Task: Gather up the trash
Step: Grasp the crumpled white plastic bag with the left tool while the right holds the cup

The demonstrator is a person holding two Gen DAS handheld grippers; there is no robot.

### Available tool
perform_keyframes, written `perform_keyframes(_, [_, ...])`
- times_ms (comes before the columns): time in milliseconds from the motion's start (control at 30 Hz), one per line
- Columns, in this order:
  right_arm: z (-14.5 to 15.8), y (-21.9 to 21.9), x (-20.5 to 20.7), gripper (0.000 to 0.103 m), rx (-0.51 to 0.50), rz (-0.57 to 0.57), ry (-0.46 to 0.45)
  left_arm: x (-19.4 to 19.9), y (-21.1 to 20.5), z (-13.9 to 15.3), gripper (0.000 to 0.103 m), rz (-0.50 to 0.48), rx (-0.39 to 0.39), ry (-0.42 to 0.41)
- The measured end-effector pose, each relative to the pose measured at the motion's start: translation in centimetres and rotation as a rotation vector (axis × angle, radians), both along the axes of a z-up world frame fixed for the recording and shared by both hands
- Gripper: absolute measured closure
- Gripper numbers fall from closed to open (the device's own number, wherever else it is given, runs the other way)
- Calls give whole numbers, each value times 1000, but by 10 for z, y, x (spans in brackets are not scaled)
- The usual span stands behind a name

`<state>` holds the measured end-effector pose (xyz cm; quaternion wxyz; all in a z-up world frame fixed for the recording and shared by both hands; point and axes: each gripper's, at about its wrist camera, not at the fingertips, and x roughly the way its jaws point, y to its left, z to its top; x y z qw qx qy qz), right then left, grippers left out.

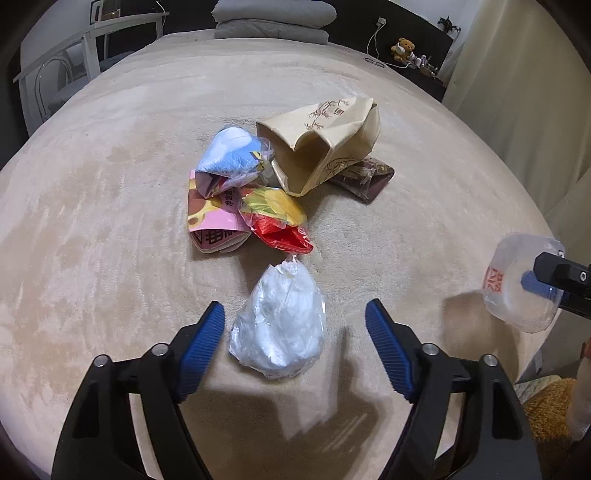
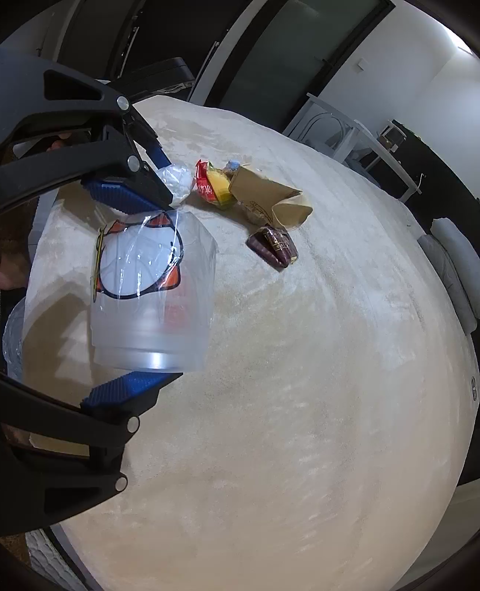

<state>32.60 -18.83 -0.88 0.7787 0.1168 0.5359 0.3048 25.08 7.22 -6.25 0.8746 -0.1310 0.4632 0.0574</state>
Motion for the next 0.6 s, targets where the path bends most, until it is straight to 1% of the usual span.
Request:
perform_keyframes(33, [-2, -2, 1, 29, 2, -2, 4, 1, -1, -2, 41, -2, 13, 6])
perform_keyframes(67, [-3, -4, 1, 29, 3, -4, 8, 2, -2, -4, 45, -1, 31, 11])
perform_keyframes(100, [-5, -5, 1, 29, 4, -5, 11, 3, -2, -5, 53, 1, 54, 10])
perform_keyframes(133, [-6, -7, 2, 29, 4, -8, 15, 2, -3, -6, 55, -4, 62, 4])
perform_keyframes(200, [-8, -9, 2, 29, 6, -11, 21, 1, -2, -7, 57, -2, 54, -5])
perform_keyframes(300, [-9, -11, 0, 29, 6, -13, 25, -4, -3, -5, 59, -10, 65, -16])
perform_keyframes(600, [-4, -15, -15, 29, 21, -3, 24, -17, -10, 6, 60, -18, 70, -19])
